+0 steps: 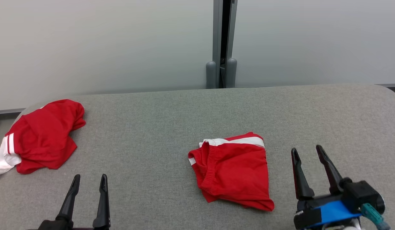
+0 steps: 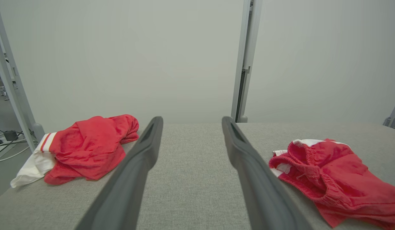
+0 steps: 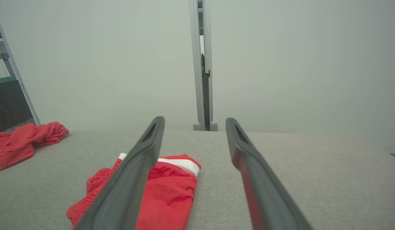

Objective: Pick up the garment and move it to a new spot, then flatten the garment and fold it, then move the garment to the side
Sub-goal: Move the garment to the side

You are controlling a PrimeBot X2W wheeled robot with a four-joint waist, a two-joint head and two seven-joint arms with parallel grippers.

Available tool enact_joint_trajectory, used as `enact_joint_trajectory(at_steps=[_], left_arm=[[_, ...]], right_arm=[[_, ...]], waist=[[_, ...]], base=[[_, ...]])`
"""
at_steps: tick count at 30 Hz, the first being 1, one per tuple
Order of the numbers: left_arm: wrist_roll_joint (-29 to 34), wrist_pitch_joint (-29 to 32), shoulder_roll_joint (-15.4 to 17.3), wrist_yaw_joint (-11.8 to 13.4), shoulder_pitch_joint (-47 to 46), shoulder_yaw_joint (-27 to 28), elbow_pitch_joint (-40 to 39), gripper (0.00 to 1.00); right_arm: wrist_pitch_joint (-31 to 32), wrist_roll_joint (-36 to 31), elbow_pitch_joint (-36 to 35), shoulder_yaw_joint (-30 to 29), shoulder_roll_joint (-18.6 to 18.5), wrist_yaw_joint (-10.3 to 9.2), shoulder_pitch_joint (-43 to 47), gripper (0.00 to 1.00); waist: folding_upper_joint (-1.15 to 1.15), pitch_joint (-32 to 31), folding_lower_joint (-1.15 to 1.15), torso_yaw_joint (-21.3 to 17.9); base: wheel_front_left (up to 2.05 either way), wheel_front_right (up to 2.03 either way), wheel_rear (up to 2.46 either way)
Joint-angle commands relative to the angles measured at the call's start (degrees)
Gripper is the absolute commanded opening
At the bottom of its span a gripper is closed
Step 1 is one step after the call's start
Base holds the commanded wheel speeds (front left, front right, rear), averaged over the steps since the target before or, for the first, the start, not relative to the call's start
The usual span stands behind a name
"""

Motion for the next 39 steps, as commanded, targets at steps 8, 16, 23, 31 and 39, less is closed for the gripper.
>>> enact_joint_trajectory(at_steps=[8,16,23,31,39], left_arm=[[0.3,-0.2,0.2,-0.2,-1.7,-0.3,-0.3,1.00],[-0.2,-0.2,0.2,-0.6,-4.4,-1.4,0.1,1.00],[-0.3,-0.2,0.2,-0.6,-6.2,-1.4,0.3,1.00],[-0.8,-0.2,0.2,-0.4,-7.2,-1.7,0.6,1.00],[-1.3,-0.2,0.2,0.0,-7.9,-2.5,0.6,1.00]], right_arm=[[4.7,-1.6,6.6,3.3,-0.2,-0.02,-11.4,1.00],[7.3,-2.8,21.1,1.4,0.0,-0.02,-17.5,1.00],[9.0,-1.7,32.6,1.8,0.1,-0.02,-19.6,1.00],[8.2,1.6,41.5,4.9,0.1,-0.02,-21.1,1.00],[8.8,7.1,45.5,10.4,0.6,0.09,-21.9,0.00]], waist=[[0.00,2.4,0.00,0.7],[0.00,6.2,0.00,2.9],[0.00,8.5,0.00,4.0],[0.00,9.6,0.00,4.0],[0.00,10.1,0.00,4.2]], base=[[0.00,0.00,0.00],[0.00,0.00,0.00],[0.00,0.00,0.00],[0.00,0.00,0.00],[0.00,0.00,0.00]])
